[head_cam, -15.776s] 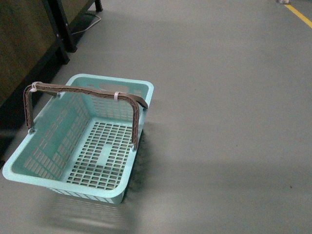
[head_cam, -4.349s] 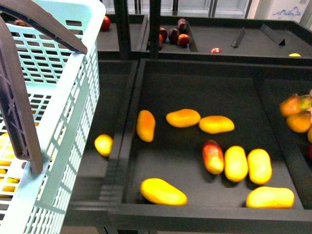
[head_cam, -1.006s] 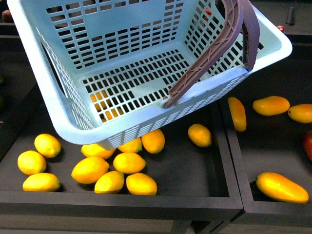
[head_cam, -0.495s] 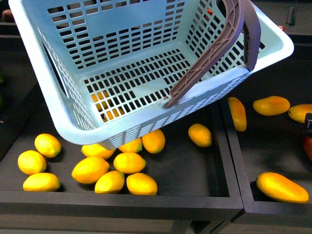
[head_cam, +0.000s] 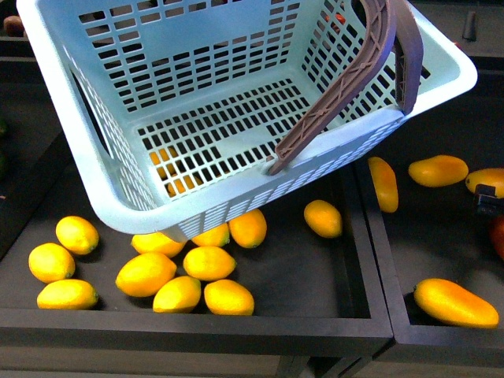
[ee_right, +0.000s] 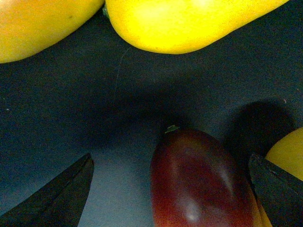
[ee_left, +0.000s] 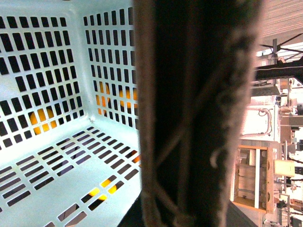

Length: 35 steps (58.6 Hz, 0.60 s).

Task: Pick mango and avocado into basket

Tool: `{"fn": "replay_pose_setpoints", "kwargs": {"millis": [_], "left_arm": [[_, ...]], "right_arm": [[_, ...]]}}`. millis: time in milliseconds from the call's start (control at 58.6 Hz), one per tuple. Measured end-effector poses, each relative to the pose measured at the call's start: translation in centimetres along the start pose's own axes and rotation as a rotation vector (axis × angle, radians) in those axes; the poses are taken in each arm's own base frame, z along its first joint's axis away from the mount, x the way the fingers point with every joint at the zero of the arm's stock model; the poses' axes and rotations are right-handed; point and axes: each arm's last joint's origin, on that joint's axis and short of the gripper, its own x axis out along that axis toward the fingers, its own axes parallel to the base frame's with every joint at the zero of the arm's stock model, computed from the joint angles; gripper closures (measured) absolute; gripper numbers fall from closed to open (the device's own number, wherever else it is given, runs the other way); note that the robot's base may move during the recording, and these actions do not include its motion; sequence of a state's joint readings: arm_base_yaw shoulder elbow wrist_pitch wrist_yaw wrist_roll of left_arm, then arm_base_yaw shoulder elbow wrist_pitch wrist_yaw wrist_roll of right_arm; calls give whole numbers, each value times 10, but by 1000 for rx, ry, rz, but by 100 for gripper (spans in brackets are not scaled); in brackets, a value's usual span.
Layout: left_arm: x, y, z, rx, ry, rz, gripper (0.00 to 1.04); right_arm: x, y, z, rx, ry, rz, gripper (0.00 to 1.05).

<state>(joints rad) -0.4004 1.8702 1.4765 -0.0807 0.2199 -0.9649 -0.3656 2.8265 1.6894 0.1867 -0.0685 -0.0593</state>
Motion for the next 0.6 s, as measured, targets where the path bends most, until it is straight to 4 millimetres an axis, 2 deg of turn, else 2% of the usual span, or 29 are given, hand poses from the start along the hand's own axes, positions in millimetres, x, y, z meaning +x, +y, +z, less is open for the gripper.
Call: {"fn": "replay_pose_setpoints", "kwargs": {"millis": [239, 341, 460, 597], "left_arm": [[0, 0, 0, 0, 0, 0, 99], [0, 0, 0, 0, 0, 0, 99], [0, 0, 0, 0, 0, 0, 99], [0, 0, 0, 0, 0, 0, 99]], "right_arm": [[17, -3, 1, 15, 20, -16, 8], [20, -7, -3, 22, 49, -27, 29], [20, -12, -7, 33, 61, -27, 44], [17, -17, -10, 77, 66, -6, 49]]}}
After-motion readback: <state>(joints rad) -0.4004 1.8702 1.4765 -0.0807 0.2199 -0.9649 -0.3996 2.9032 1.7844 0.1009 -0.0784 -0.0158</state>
